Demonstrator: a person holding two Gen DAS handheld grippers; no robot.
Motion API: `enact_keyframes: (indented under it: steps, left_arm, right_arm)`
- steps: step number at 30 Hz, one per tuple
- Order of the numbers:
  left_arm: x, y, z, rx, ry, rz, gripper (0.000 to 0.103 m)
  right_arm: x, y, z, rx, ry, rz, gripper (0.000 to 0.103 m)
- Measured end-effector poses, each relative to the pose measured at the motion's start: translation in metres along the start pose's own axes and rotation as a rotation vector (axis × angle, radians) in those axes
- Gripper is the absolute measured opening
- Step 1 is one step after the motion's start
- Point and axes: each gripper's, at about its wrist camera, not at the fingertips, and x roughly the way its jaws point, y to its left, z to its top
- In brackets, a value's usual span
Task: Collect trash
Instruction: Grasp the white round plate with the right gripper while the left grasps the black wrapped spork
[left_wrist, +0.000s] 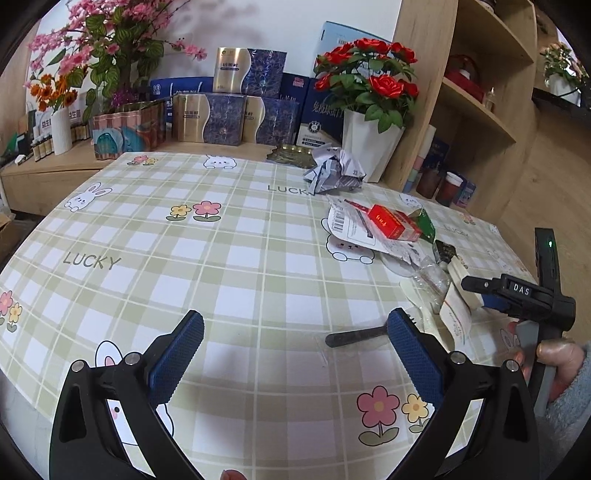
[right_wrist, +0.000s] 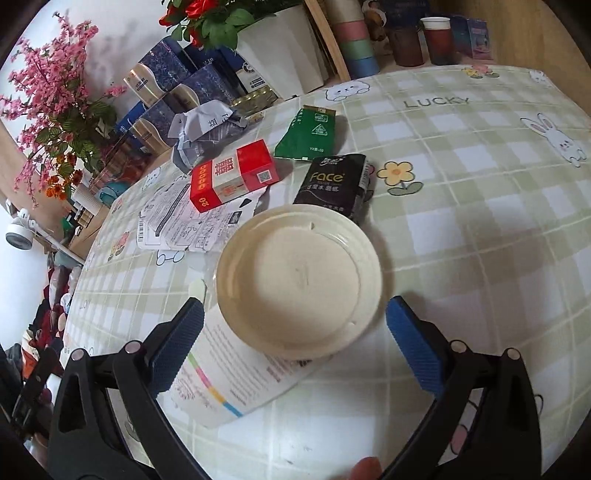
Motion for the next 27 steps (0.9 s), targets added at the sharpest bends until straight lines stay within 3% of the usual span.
enact_keyframes:
  steps: [4,6,7,14,18,20,22,27]
  left_arm:
    - [0.008,-0.006,-0.001,0.026,0.022,-0.019,0.097]
    - [0.010,-0.010,-0.002,0.040,0.035,-0.032,0.097]
    - [0.012,-0.012,-0.003,0.049,0.043,-0.040,0.097]
    - [0.018,-0.025,-0.003,0.109,0.068,-0.046,0.097]
    - [0.028,-0.035,-0.003,0.180,0.121,-0.073,0.097]
    - [0.034,-0.045,-0.004,0.250,0.155,-0.074,0.090]
    - [0.043,-0.058,-0.005,0.346,0.199,-0.086,0.075]
    - [0.059,-0.081,-0.008,0.460,0.223,-0.119,0.069]
  right_arm:
    - [0.003,-0.002,0.005,0.023,-0.020,0.030,0.098]
    - [0.003,-0.004,0.005,0.020,-0.028,0.038,0.087]
    - [0.002,-0.003,0.005,0.013,-0.031,0.035,0.087]
    - [-0.008,0.010,-0.003,-0.079,-0.109,-0.044,0.086]
    - [-0.020,0.020,-0.010,-0.135,-0.188,-0.072,0.086]
    - [-0.025,0.020,-0.012,-0.143,-0.217,-0.072,0.086]
    - [-0.029,0.019,-0.013,-0.143,-0.234,-0.053,0.086]
    - [-0.029,0.017,-0.013,-0.126,-0.232,-0.035,0.086]
